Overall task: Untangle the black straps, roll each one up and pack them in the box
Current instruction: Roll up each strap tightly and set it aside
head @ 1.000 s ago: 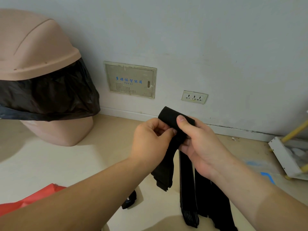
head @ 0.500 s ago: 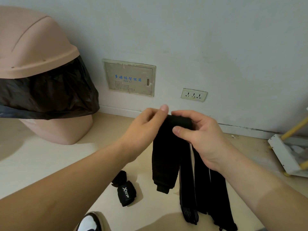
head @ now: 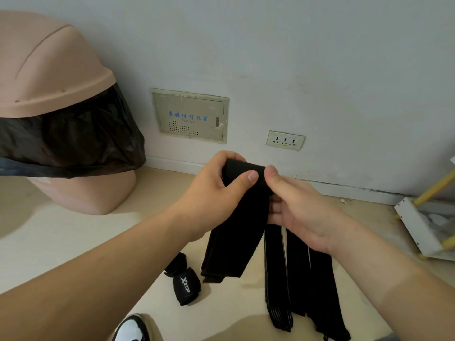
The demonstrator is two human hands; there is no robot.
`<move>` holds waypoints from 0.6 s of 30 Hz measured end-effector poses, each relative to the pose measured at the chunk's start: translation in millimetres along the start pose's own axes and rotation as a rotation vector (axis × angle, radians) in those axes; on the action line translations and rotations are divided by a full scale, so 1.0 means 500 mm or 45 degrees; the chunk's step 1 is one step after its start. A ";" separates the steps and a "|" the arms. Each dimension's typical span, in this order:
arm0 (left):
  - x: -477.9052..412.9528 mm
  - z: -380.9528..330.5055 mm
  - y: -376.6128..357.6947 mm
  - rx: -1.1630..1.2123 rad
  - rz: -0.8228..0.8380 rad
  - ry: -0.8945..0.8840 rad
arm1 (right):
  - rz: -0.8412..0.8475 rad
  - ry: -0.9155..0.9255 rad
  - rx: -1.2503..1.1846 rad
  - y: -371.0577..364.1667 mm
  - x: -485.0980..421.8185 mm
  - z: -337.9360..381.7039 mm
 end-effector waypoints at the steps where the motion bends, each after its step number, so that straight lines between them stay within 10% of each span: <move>1: 0.001 -0.002 0.001 -0.006 0.009 -0.015 | -0.013 0.029 -0.010 0.001 -0.002 0.000; 18: 0.003 0.020 0.012 0.023 0.107 0.310 | -0.196 0.402 0.083 0.012 -0.001 0.011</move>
Point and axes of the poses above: each hand's wrist, its own x-axis away from the middle knuckle, its own y-axis out of the back of the hand, z = x × y, the point moved 5 cm from there along -x, towards the middle knuckle, and after that the axes turned 11 degrees about -y, right-handed, at the moved point
